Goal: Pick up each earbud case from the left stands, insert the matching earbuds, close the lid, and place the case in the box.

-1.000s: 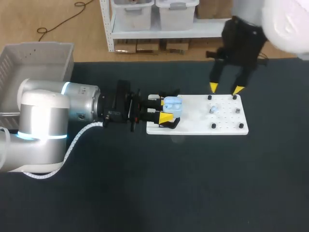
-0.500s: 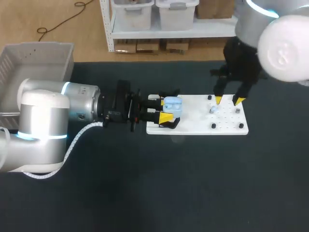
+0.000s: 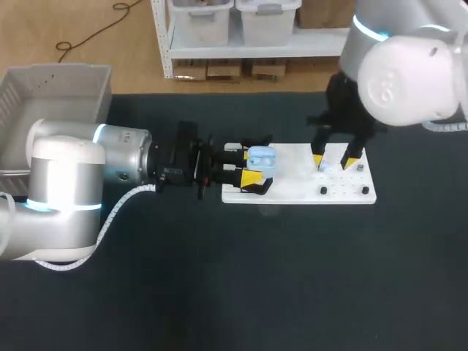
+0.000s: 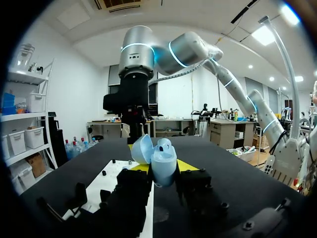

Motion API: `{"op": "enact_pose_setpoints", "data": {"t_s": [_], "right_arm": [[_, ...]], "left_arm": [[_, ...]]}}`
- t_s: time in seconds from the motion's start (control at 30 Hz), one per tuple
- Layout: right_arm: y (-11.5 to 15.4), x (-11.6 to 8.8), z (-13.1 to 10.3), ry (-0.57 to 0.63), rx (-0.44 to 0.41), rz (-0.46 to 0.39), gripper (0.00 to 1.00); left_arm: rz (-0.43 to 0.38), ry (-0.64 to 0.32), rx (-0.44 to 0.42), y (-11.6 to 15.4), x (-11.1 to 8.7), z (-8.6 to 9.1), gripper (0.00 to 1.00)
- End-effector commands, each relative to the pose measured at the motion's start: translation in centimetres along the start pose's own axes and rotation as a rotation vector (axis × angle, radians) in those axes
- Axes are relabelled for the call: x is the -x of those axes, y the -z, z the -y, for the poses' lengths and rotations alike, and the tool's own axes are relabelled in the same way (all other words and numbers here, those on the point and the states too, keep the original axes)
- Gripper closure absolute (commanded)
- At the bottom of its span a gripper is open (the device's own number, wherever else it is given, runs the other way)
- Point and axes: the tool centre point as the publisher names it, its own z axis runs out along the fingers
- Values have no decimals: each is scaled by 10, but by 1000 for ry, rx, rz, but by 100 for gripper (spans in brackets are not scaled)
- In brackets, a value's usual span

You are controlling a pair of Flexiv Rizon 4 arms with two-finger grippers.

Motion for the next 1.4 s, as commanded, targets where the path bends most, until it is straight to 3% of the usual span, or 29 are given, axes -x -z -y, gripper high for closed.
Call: {"op": "enact_pose_setpoints", "data": {"t_s": [0.03, 0.57, 1.4], "right_arm": [[-8, 9, -2, -1, 3, -7, 50], [-26, 21, 9, -30, 15, -5, 53], [-36, 31, 10, -44, 47, 14, 65]], "left_arm": [[-2, 0, 2, 0, 0, 1, 100], [-2, 0, 2, 0, 0, 1, 100], [-2, 0, 2, 0, 0, 1, 100]]}}
